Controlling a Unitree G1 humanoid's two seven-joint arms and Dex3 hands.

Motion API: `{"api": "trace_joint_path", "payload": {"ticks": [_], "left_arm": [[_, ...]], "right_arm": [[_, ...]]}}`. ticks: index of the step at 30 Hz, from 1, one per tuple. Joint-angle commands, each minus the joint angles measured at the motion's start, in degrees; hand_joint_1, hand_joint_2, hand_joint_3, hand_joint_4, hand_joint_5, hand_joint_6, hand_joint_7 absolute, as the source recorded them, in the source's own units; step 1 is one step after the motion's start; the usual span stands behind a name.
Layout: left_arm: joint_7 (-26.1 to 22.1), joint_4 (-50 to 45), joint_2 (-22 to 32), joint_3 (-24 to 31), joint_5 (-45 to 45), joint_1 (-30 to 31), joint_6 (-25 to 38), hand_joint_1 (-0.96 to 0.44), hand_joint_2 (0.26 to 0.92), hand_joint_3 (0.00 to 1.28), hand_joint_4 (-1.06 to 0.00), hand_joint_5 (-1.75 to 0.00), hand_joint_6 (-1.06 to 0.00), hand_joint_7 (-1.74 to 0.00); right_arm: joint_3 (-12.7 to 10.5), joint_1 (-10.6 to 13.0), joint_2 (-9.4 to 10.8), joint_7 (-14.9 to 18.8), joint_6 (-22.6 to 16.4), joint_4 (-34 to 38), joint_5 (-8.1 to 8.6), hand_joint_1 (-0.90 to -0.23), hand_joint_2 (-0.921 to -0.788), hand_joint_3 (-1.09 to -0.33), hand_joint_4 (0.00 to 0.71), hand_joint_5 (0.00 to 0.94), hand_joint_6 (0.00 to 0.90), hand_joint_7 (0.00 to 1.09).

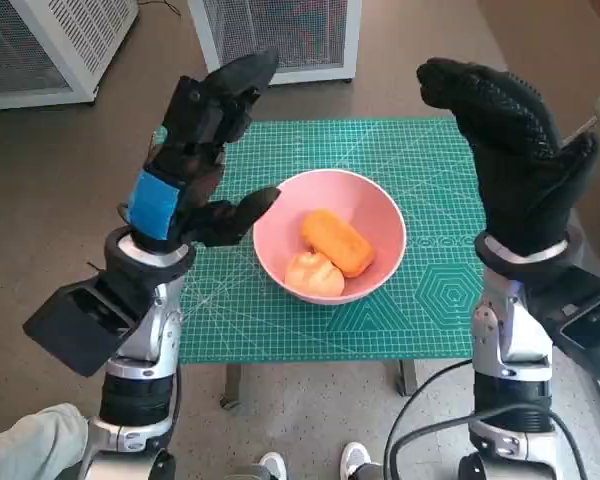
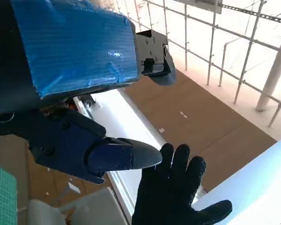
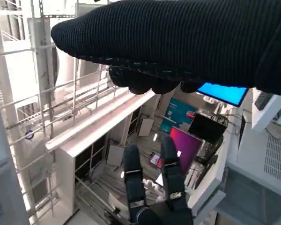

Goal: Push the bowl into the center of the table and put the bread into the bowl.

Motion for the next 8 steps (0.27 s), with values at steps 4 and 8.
{"api": "trace_joint_path", "payload": {"ticks": [4, 8], "left_arm": [[-0.12, -1.43, 0.87, 0.23, 0.29, 0.9, -0.7, -0.59, 0.921, 0.36, -0.2, -0.11, 0.0, -0.65], [-0.12, -1.72, 1.09, 0.29, 0.16, 1.22, -0.69, -0.59, 0.921, 0.36, -0.2, -0.11, 0.0, -0.64]], "right_arm": [[0.2, 1.6, 0.23, -0.69, 0.31, -0.02, -0.49, -0.456, -0.921, -0.432, 0.357, 0.0, 0.092, 0.62], [0.3, 1.83, 0.4, -0.82, 0.18, -0.03, -0.57, -0.457, -0.921, -0.432, 0.358, 0.001, 0.092, 0.62]]}}
